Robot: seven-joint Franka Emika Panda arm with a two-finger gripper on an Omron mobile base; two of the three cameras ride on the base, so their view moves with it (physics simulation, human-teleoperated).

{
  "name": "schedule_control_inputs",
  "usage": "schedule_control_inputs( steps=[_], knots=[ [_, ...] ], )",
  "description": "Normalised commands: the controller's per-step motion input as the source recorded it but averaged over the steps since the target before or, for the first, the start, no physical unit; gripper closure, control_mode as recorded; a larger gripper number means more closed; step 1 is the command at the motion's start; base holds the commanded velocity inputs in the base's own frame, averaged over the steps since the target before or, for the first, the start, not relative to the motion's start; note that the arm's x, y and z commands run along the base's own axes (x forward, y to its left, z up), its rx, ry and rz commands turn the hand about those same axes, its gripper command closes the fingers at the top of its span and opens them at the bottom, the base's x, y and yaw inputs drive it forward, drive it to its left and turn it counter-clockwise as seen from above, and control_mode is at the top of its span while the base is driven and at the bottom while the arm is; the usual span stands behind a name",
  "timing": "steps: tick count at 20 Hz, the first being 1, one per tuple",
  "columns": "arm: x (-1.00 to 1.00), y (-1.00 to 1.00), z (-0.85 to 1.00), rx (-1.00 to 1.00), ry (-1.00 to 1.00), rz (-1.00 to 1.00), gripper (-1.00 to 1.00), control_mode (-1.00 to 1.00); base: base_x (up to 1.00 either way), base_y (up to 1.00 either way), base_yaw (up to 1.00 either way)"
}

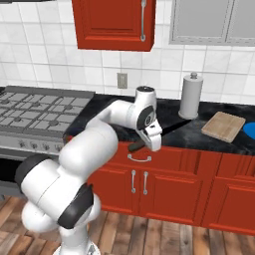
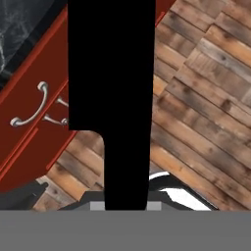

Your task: Pick up the knife from the drawer and place it on the cutting board. Then place the meat from the plate to the cutting board.

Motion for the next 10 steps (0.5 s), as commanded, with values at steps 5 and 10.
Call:
schedule_control_inputs(
  steps=[5,10],
  knots=[
    [-0.11,0.43,-0.03,0.0,-0.13,0.05,1.0,-1.0,0.0,0.0,0.0],
    [0.0,0.05,-0.01,0.0,-0.03,0.05,1.0,-1.0,0.0,0.0,0.0]
  ],
)
